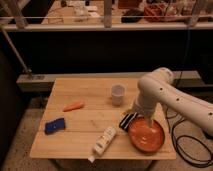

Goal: Move the arm in a circular motion

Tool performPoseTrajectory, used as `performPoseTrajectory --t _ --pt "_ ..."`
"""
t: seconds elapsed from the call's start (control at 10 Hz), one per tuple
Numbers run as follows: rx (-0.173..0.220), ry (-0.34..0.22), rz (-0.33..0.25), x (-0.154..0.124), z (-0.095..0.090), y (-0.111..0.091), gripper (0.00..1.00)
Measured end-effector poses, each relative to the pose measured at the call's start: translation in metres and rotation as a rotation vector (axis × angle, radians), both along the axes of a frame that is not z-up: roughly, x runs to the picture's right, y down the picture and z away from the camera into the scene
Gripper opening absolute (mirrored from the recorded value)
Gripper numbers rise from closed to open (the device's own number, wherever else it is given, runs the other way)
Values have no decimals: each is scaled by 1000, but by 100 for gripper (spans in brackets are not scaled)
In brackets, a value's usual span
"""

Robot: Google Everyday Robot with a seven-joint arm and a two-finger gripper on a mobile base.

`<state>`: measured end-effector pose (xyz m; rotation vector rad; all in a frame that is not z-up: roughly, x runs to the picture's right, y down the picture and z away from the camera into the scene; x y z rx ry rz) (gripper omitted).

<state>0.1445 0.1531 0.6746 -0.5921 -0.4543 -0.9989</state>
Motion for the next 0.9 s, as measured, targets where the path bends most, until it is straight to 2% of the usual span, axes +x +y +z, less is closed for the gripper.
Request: performPoseTrajectory --t 0.6,0.7,0.9 --pt "18 -240 -264 -148 -32 10 80" --pt "20 -266 -294 -173 -30 7 80" --pt "21 -311 -325 -224 -13 -5 80"
